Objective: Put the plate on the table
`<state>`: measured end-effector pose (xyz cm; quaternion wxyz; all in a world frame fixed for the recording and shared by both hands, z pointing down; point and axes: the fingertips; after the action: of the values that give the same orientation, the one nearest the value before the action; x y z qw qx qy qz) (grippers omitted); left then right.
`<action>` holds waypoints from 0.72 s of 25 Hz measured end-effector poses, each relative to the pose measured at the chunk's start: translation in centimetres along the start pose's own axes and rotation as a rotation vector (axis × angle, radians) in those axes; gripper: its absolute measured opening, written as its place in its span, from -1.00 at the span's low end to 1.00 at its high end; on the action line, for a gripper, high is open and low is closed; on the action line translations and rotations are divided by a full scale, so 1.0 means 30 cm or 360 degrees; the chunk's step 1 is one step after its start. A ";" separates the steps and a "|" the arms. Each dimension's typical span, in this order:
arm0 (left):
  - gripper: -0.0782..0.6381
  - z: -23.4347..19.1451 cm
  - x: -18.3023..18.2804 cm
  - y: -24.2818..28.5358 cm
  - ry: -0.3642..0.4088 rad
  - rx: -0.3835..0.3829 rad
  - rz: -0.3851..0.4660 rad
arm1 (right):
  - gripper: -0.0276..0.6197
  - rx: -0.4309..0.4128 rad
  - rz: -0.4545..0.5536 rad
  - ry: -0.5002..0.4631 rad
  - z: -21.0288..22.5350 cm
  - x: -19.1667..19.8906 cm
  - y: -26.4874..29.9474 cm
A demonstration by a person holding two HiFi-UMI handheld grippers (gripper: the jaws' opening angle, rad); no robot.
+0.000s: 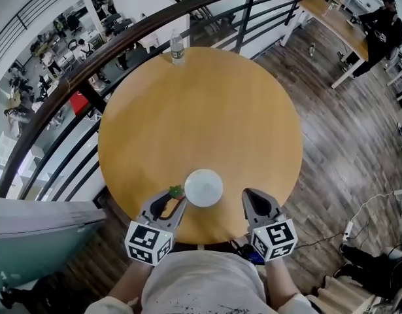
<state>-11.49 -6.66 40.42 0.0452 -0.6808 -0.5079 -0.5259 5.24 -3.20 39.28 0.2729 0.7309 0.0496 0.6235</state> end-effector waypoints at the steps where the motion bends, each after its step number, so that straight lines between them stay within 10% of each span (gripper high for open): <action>1: -0.36 -0.001 0.009 0.007 0.0009 -0.0007 -0.0016 | -0.84 -0.0009 -0.0004 0.0003 0.001 0.007 0.005; 18: -0.36 -0.022 0.143 0.171 0.0110 -0.0014 -0.0287 | -0.84 -0.0061 -0.0058 0.0066 0.052 0.077 0.078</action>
<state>-8.45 -6.76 46.42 0.0122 -0.6138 -0.5629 -0.5534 6.57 -4.75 42.29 0.2971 0.7116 0.0567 0.6342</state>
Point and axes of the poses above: the fingertips, and each gripper's own axes: y forward along the fingers, z to its right, x out of its underside, and after that the axes turned 13 degrees about -y, right-handed
